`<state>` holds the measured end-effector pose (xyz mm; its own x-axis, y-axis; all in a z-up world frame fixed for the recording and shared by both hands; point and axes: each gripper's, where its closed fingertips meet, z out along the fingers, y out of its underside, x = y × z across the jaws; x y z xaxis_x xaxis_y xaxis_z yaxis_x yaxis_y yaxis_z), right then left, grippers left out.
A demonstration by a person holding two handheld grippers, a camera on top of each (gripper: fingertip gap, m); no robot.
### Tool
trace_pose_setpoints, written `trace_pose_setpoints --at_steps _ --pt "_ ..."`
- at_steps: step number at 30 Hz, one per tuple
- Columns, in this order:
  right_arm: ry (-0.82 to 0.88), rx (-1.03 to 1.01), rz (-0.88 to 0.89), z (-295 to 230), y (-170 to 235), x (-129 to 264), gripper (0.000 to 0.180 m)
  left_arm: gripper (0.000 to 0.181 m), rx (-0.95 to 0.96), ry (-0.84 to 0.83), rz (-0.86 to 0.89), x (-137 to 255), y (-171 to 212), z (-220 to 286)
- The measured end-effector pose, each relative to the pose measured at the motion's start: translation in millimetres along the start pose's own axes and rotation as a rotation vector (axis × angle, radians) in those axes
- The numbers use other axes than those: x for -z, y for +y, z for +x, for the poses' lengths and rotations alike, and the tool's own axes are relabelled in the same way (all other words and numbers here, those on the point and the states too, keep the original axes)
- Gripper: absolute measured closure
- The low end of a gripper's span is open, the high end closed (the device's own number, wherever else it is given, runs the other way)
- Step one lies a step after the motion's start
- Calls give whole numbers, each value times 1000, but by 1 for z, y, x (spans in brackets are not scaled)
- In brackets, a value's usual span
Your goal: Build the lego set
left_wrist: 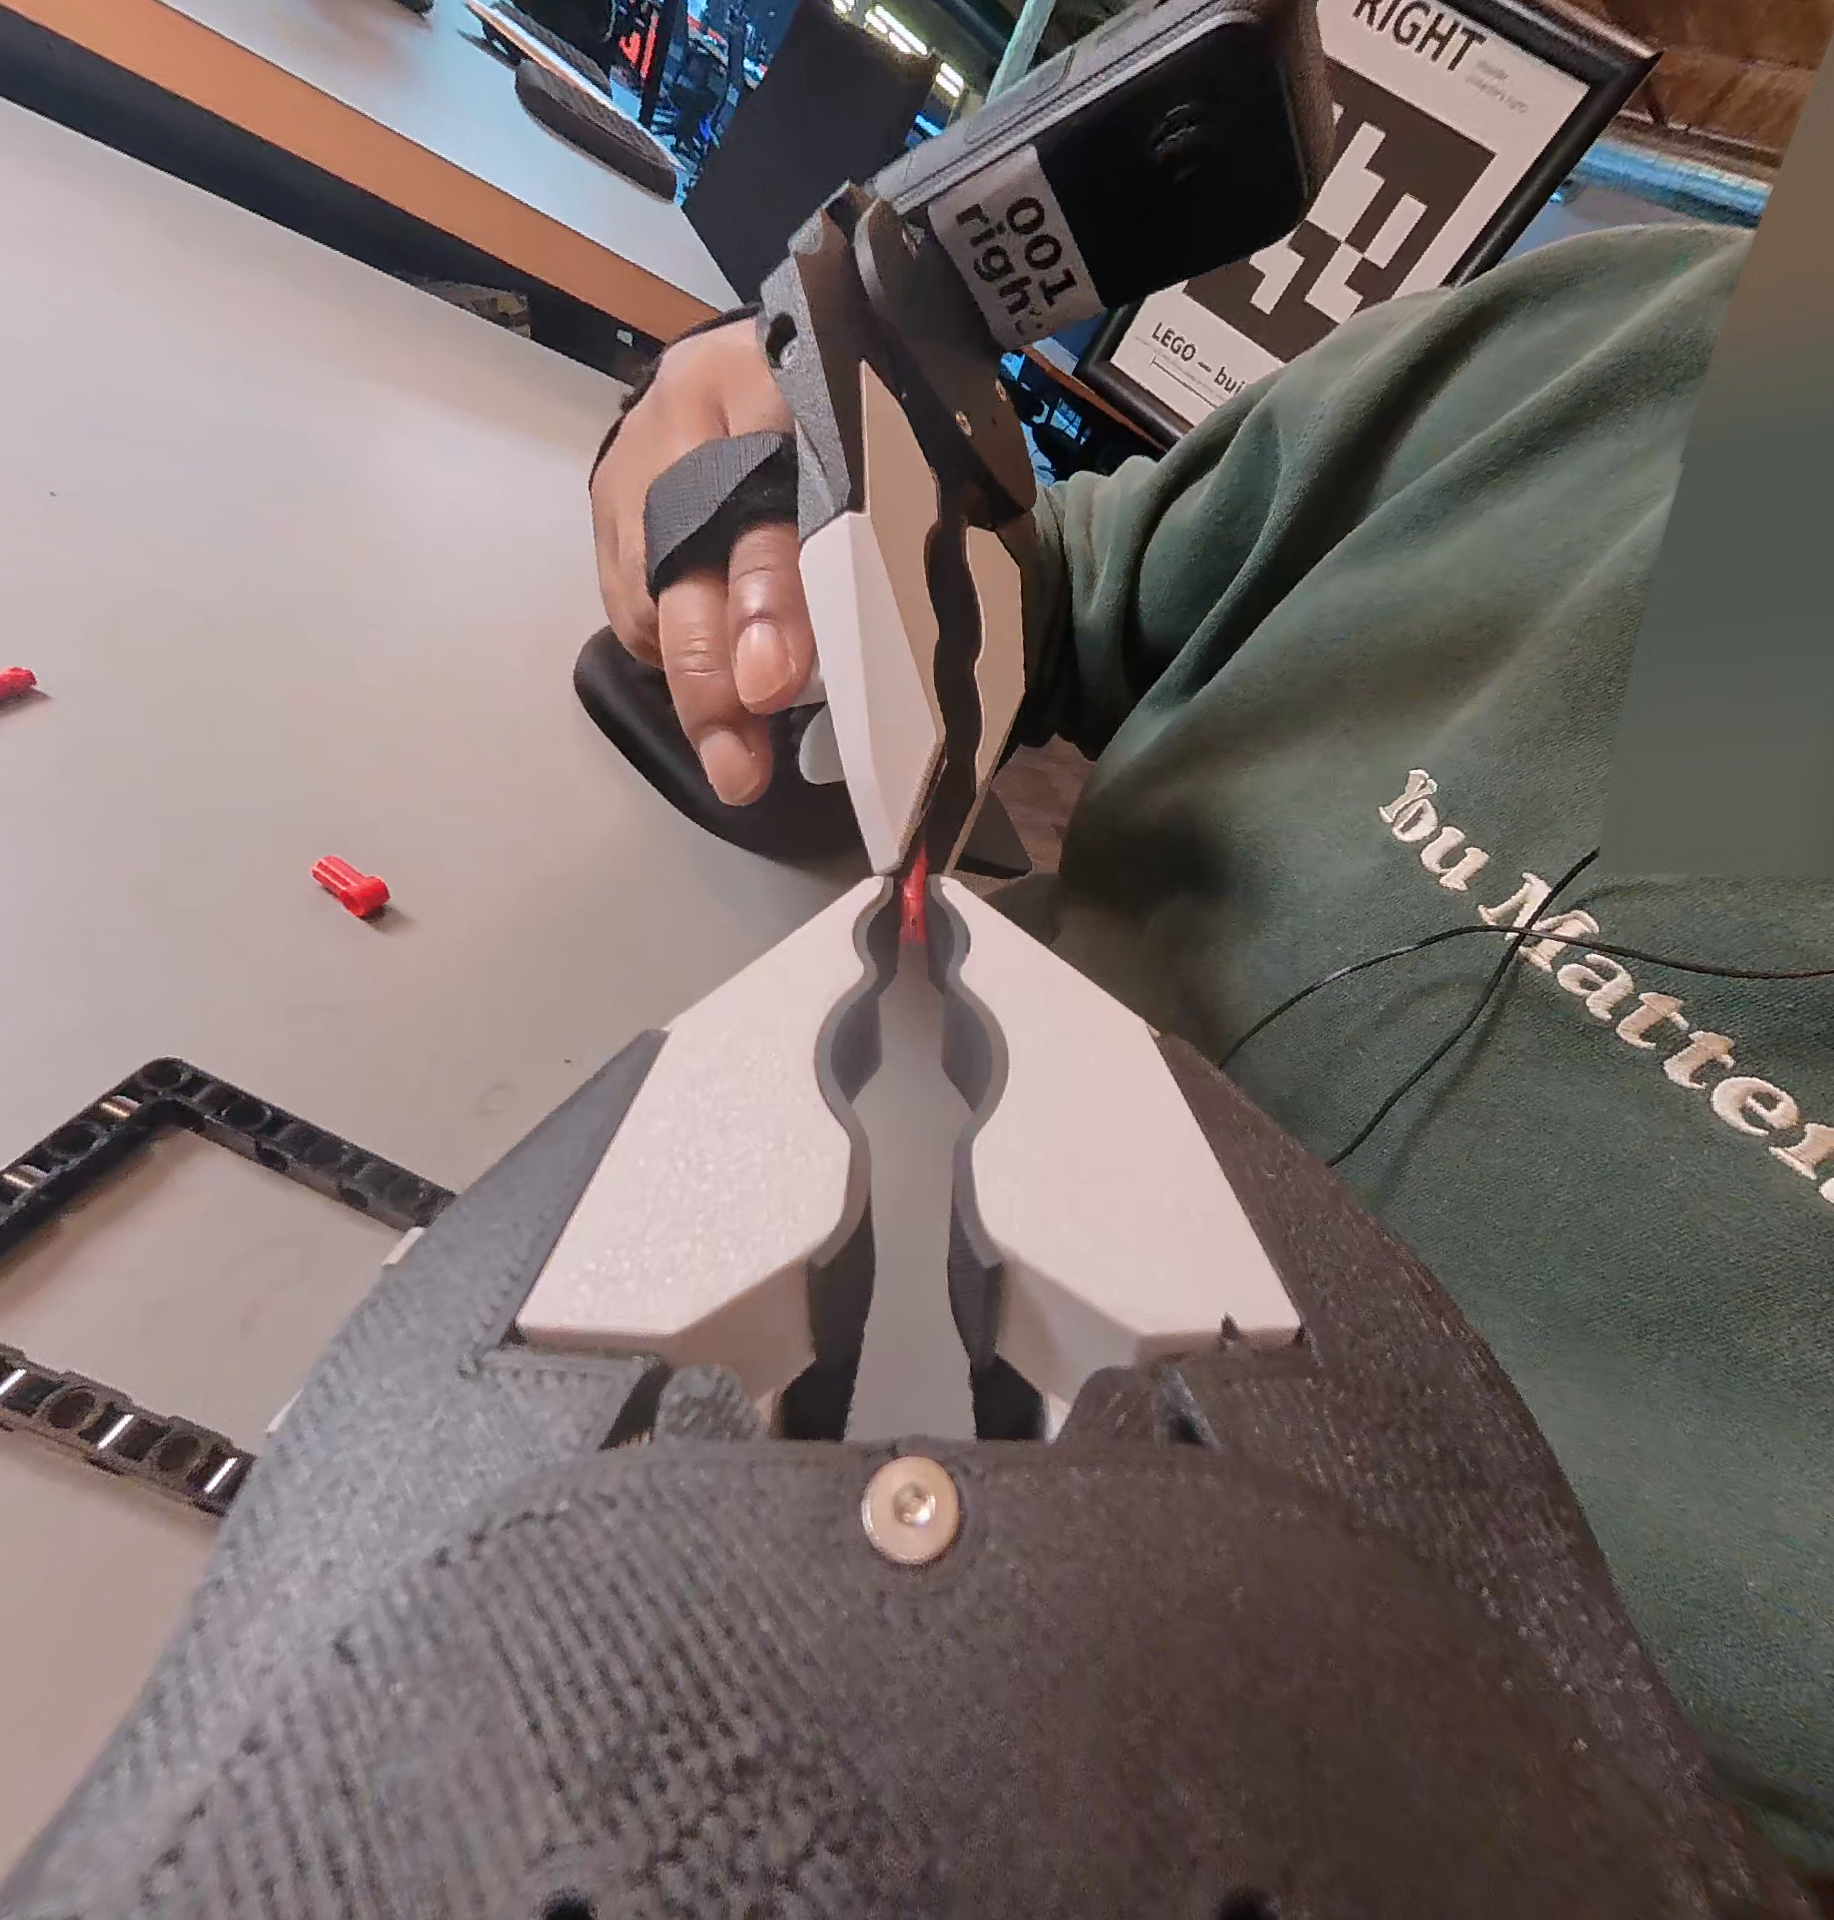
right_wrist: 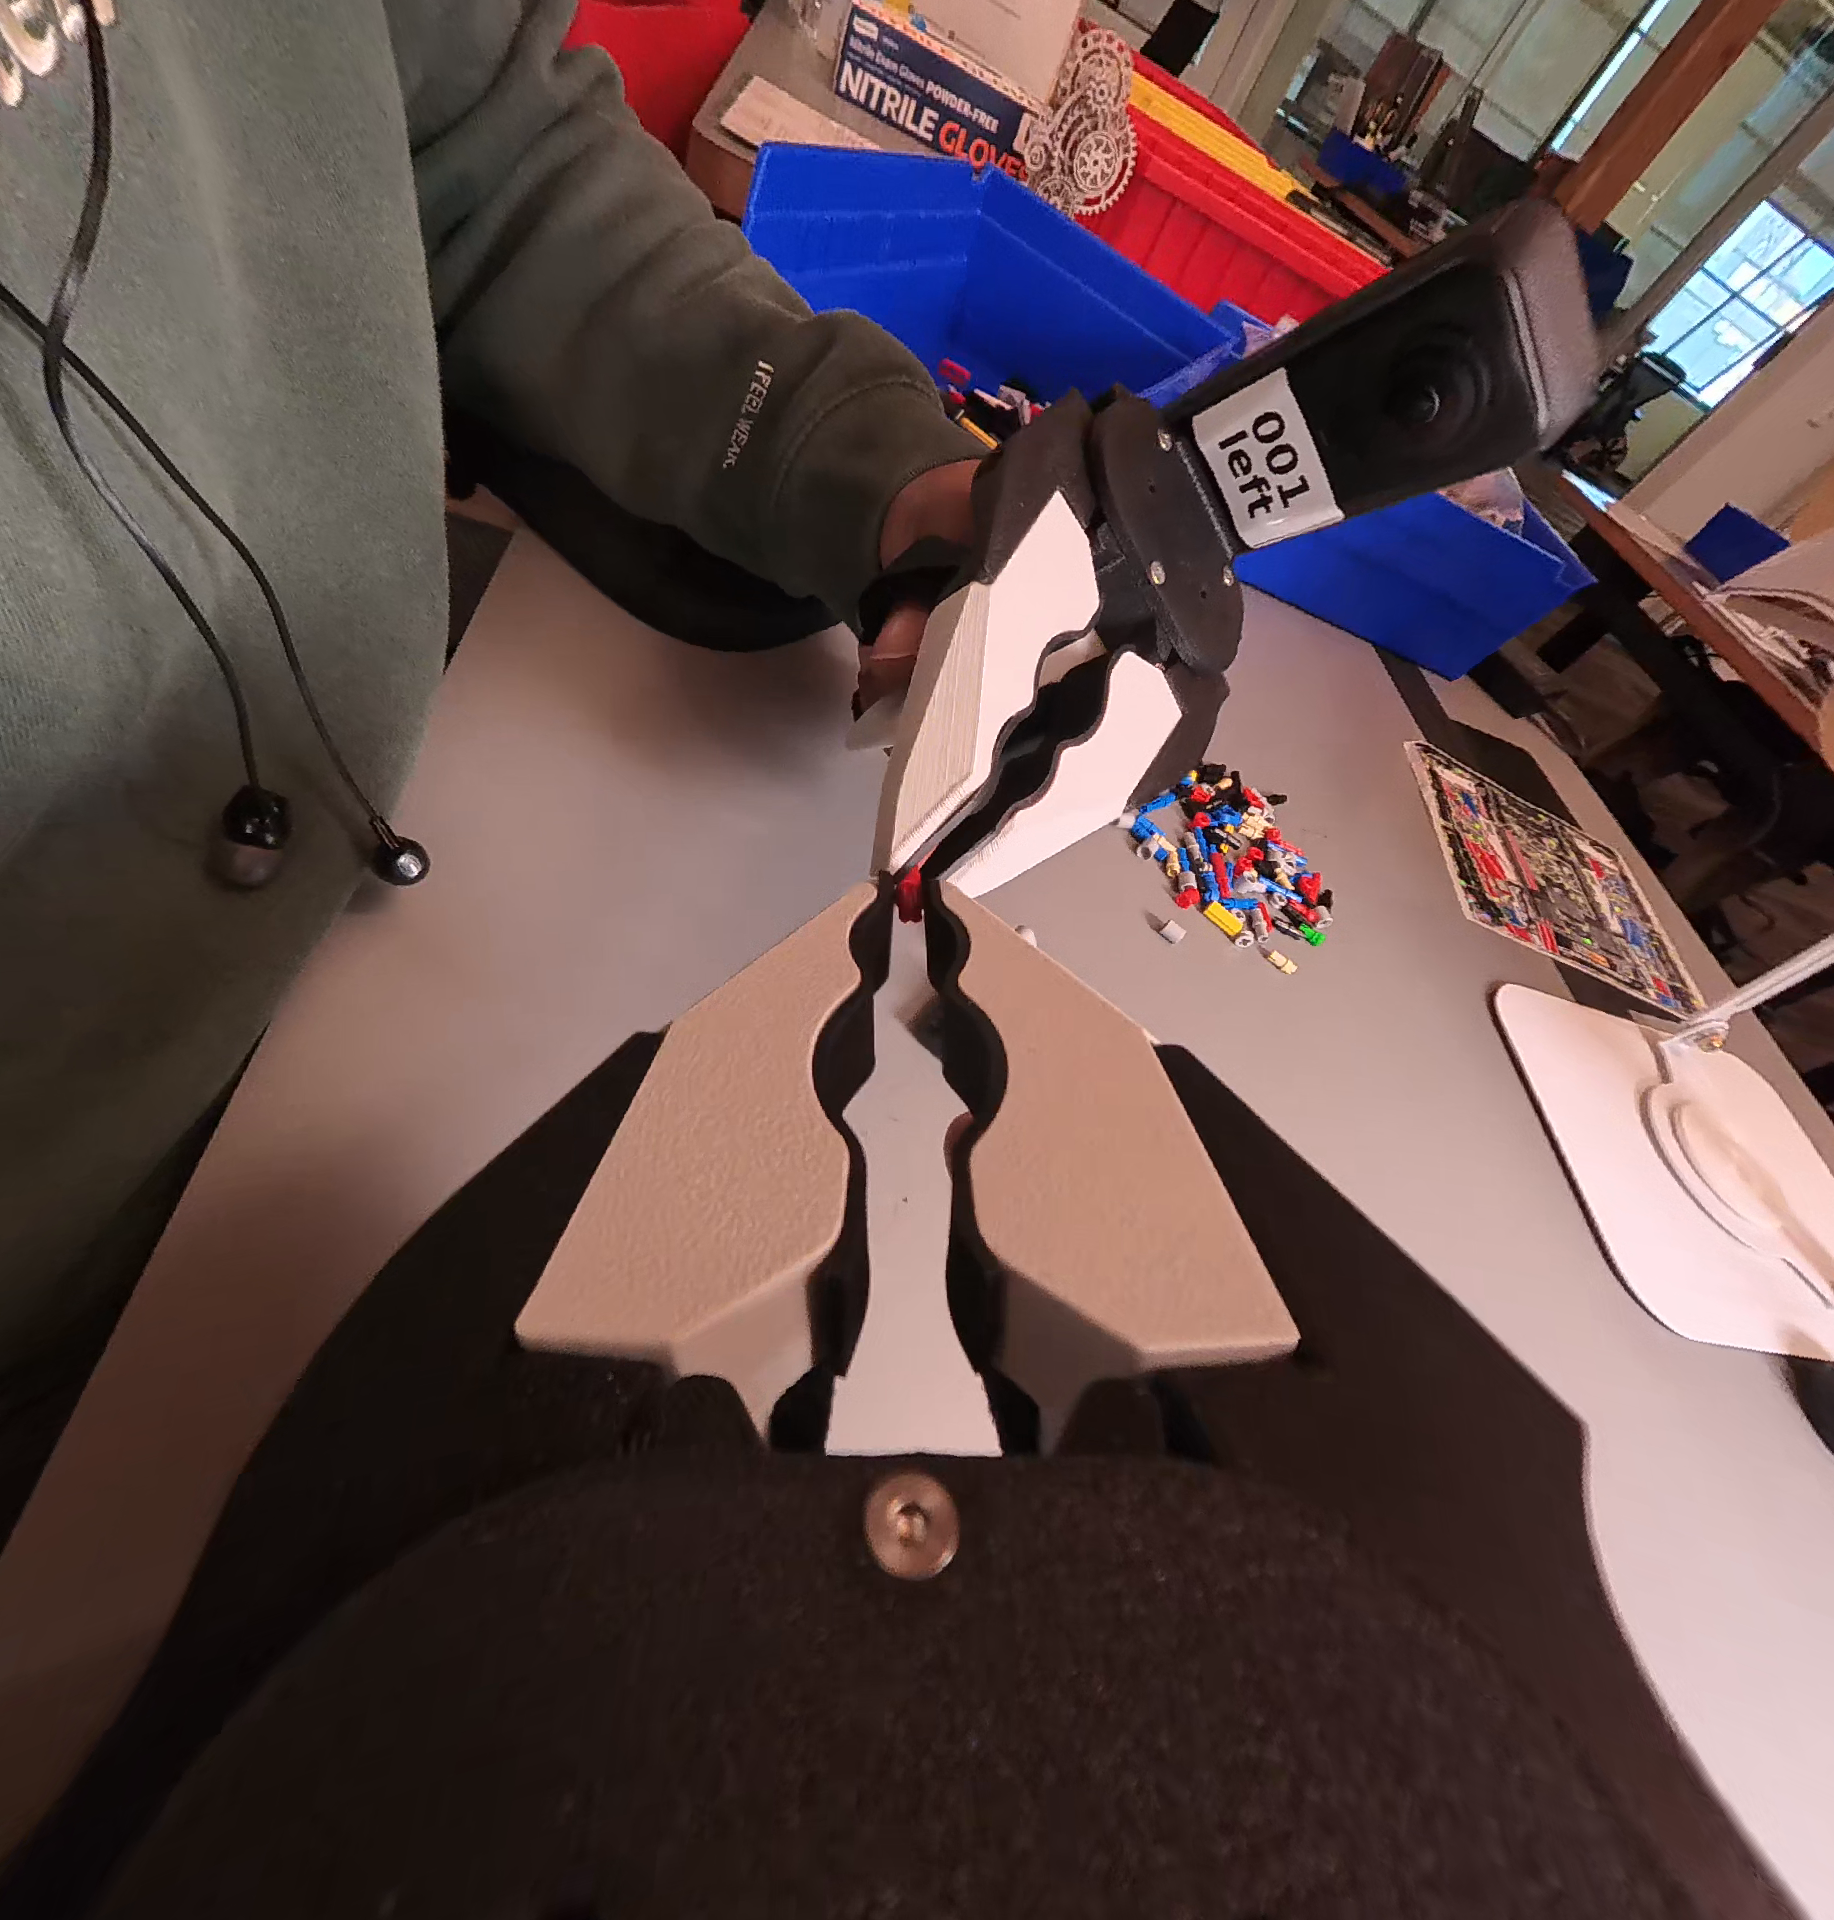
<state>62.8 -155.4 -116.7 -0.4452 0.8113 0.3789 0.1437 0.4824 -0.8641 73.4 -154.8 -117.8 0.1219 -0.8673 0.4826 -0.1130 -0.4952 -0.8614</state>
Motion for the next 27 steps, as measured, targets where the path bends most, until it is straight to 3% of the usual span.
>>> trace_pose_setpoints --at_steps 4,6,9,11,13,17,19,24,27 --pt "2 -12 -4 0 3 -1 177 178 36 5 -1 0 2 -2" --pt "16 -77 -18 7 11 0 177 158 35 -50 9 8 -2 -10" --pt "101 -253 -112 31 45 9 177 146 -9 -337 26 53 -14 -49" --pt "173 -381 -210 45 72 11 177 134 -35 -572 -64 90 -2 -80" --pt "156 -468 -264 44 86 5 177 118 21 -617 -192 101 25 -90" --pt "117 -434 -365 39 98 -4 177 128 77 -624 -338 89 60 -100" --pt "92 -396 -389 35 98 -6 177 143 112 -646 -323 84 57 -108" --pt "96 -397 -398 36 100 -3 177 139 275 -524 -222 75 37 -107" --pt "106 -413 -416 37 105 2 177 144 329 -596 -236 77 34 -126"
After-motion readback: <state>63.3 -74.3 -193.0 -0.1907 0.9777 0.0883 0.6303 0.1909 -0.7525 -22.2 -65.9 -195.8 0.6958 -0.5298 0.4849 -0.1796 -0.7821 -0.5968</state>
